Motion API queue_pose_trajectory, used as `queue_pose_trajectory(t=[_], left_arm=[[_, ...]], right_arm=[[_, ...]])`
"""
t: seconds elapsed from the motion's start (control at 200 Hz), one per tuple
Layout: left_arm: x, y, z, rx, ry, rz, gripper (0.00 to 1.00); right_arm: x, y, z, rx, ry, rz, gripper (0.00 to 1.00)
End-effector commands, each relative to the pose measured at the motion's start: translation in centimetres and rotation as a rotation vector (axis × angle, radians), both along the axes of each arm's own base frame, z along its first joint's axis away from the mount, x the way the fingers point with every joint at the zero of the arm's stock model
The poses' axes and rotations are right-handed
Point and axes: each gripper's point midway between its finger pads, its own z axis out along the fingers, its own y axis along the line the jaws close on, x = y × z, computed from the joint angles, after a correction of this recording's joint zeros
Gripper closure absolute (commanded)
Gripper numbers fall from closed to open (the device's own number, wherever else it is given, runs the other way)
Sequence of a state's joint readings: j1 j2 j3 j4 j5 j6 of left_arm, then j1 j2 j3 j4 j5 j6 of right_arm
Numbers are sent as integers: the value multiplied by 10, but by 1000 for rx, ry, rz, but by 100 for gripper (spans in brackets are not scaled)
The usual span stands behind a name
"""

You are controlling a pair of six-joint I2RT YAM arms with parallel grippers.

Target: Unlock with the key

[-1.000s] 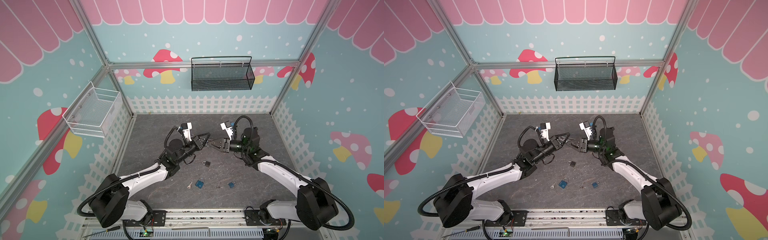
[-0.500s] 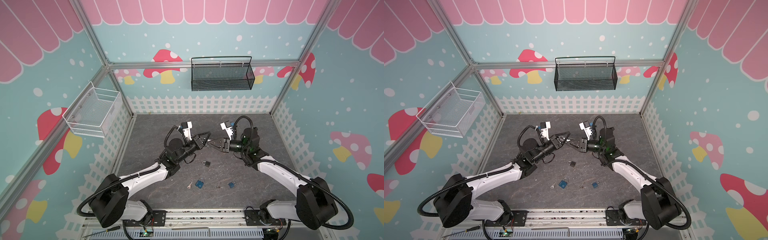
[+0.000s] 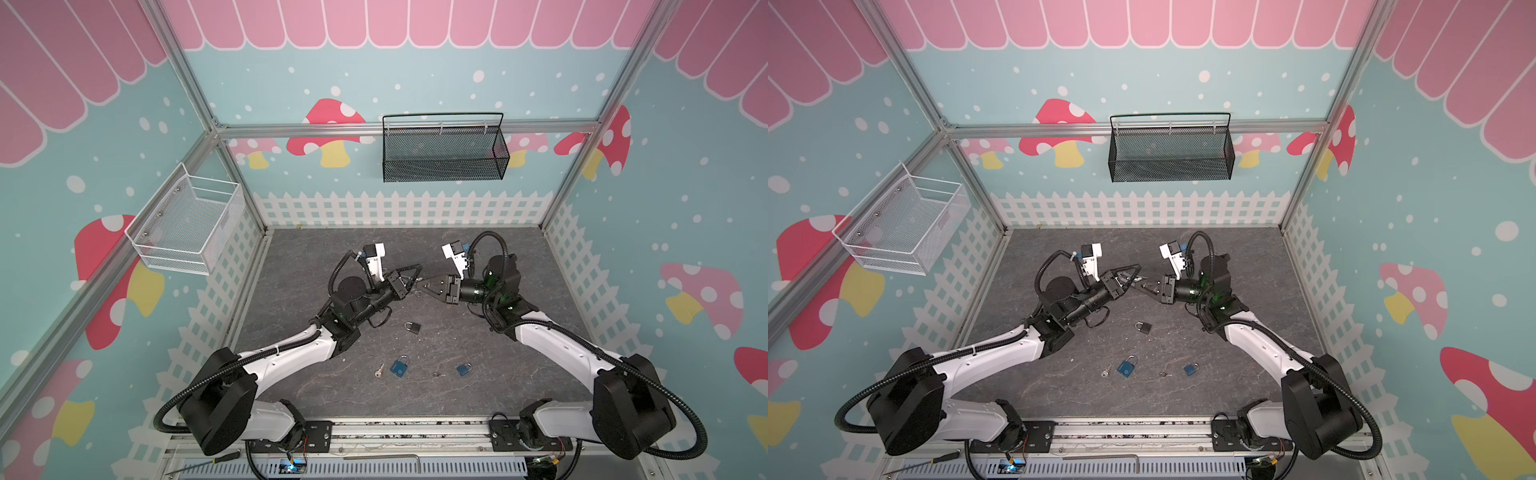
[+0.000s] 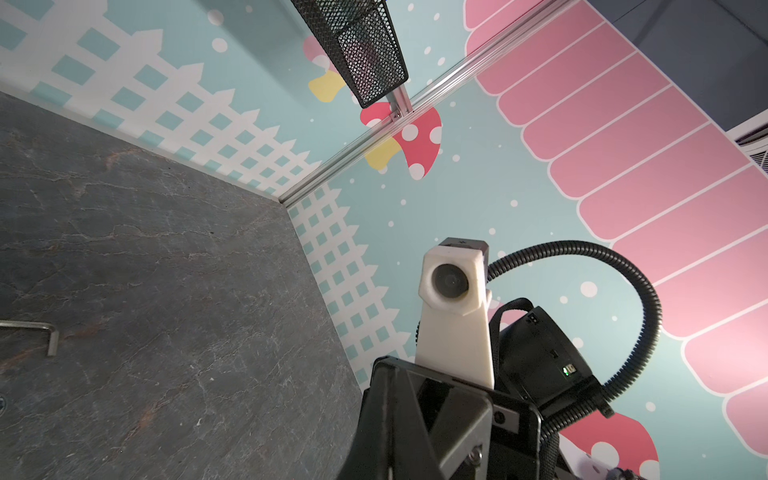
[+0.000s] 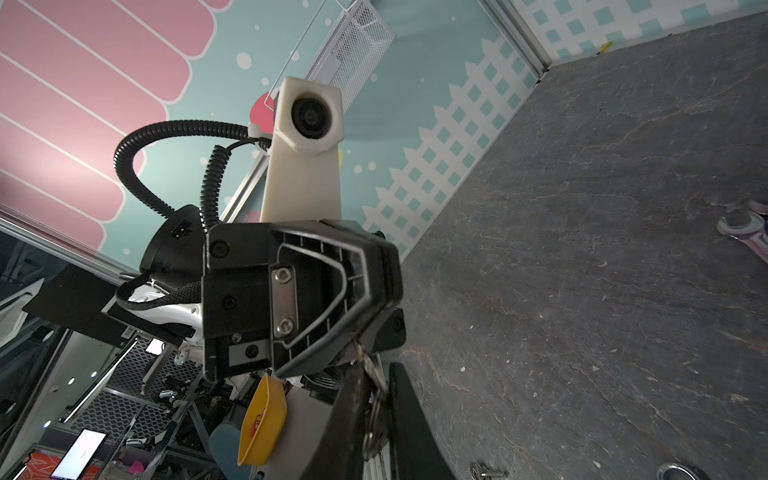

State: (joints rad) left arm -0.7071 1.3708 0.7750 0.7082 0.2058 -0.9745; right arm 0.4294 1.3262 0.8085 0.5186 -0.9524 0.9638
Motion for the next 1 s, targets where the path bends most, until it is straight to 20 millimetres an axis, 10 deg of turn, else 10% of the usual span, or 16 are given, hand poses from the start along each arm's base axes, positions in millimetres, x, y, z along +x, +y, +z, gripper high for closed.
queue_pose_trajectory(t=[0.0,0.485,0.615,0.996], left_arm=[[-3,-4,19,-12,-51,-16,100],[-2,-5,26,17,-71,-16,100],[-1,3,26,17,-70,-1,69],[-2,50,-71,309,386,221,43]], right_arm=[[3,-4,-3,1,3,-23,92],[0,-8,-6,-27,-21,-21,100],[2,-12,-10,-58,-27,-41,100],[8,-53,-80,-370,19,-248,100]])
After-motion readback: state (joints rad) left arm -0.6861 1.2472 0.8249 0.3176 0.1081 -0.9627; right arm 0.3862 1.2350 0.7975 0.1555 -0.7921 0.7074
